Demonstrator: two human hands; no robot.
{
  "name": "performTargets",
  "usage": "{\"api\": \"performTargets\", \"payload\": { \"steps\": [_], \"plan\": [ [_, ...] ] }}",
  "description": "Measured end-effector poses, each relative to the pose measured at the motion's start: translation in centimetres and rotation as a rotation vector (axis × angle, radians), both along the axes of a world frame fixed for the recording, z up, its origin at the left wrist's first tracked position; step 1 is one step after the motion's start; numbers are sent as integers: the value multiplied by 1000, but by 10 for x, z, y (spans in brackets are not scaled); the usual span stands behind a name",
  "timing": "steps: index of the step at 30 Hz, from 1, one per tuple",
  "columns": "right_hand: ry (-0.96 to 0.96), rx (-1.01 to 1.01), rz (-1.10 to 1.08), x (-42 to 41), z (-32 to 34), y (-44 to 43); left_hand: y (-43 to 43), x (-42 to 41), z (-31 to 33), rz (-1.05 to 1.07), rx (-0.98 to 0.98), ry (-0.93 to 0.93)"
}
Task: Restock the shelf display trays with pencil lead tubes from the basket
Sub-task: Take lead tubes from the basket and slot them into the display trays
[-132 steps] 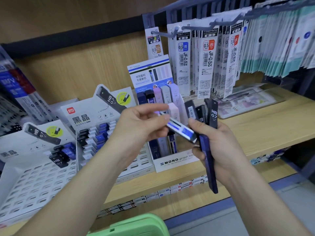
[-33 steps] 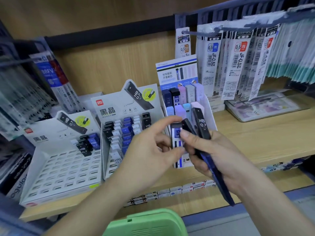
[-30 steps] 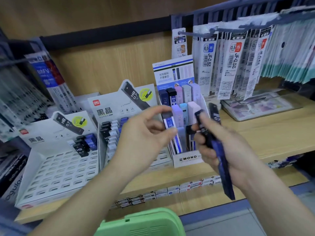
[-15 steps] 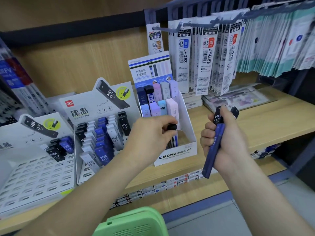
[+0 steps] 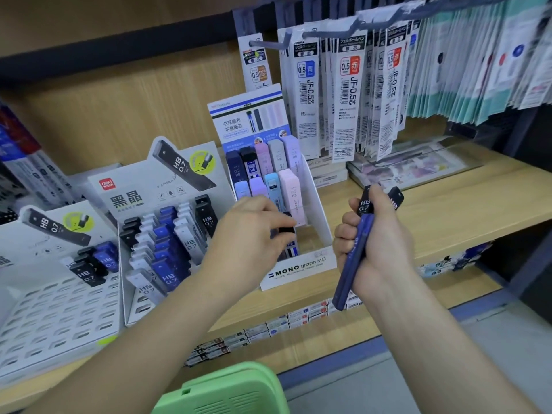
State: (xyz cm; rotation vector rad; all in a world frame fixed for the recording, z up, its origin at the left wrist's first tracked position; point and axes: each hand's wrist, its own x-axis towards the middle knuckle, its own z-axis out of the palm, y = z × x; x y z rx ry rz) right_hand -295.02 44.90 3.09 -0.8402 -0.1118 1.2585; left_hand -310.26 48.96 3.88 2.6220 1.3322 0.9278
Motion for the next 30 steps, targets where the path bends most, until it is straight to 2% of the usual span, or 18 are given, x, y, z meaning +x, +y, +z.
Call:
{"api": "performTargets", "payload": {
  "steps": [4, 6, 7, 8, 10, 13, 16, 19, 22, 28, 30],
  "plan": [
    [-23, 0, -1, -8, 1, -1, 5, 8, 3, 16, 76, 189],
    [-45, -3, -8, -12, 3, -3, 2, 8, 4, 34, 106, 145],
    [-62, -5, -13, -15, 4, -4, -6, 7, 6, 27, 72, 40],
    [-84, -13, -26, -19, 5, -4, -16, 7, 9, -8, -29, -109],
    [-135, -63, -66, -25, 7, -6, -40, 8, 13, -145, -351, -345],
    [-177, -130, -83, -34, 10, -10, -64, 1, 13, -243, -643, -403],
    [-209, -122, -26, -44, 12, -14, -67, -10, 16, -222, -757, -484],
    [-212, 1, 31, -55, 16, -16, -68, -26, 21, -215, -791, -577],
    [-336, 123, 123, -59, 20, -18, -70, -47, 30, -200, -782, -723],
    [-607, 151, 622, -90, 25, -34, -61, -93, 44, -84, -562, -954],
    [-669, 208, 701, -106, 24, -37, -56, -105, 47, -53, -505, -1030]
  ]
}}
